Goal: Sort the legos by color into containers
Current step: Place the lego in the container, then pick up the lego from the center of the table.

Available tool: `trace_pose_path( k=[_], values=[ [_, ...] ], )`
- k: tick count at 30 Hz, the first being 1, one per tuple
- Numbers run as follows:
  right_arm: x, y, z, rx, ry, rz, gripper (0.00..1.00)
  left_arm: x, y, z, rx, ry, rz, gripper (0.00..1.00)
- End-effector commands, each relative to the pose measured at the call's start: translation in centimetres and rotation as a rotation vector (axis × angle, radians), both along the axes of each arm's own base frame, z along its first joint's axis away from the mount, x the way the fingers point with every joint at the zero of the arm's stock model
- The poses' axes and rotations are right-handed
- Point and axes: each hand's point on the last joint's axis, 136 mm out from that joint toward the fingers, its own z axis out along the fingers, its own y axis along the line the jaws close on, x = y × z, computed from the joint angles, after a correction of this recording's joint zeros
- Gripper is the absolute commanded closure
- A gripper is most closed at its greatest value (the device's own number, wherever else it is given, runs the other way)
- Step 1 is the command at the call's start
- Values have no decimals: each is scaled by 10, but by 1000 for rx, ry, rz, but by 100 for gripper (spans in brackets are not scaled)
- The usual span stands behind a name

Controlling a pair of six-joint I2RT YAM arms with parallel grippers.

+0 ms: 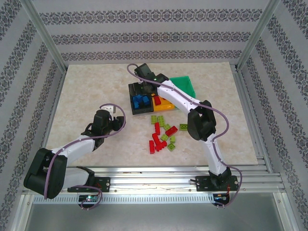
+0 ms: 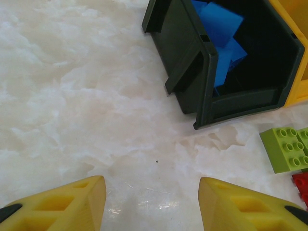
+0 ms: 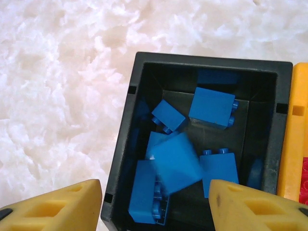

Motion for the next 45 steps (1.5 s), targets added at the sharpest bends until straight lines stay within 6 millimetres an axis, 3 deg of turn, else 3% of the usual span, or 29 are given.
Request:
trace_pose_path(
  k=[1,5,11,19,24,27,29,33,42,45],
  values=[
    [-10,-11,-17,-60,32,0,39,6,2,6,-24,-29,9,46],
    [-27,-22,-12,-65,32,12,39,6,-1,6,-37,-28,-2,46],
    [-69,-48,-7,-46,40,29,39,6,-6,5,-48,-25,-29,46],
    [-125,-131,-20,-131,77,-66,39,2,-28,13,-123,-54,-144,49],
    [-158,-188,-40,-138,138,-155,38,-3,-41,21,-171,-74,-216,48],
    [-174,-210,-55,-135,185,-188,38,-3,-45,23,-189,-82,-235,48],
    [-182,-211,-63,-118,215,-175,38,-5,-50,24,-207,-80,-261,48],
    [-187,-193,-69,-108,234,-115,38,-6,-57,25,-239,-79,-299,48],
    [-163,-211,-86,-197,262,-191,36,-10,-70,29,-295,-69,-354,48],
    [-160,-201,-83,-155,264,-158,35,-10,-73,29,-293,-70,-363,48]
  ],
)
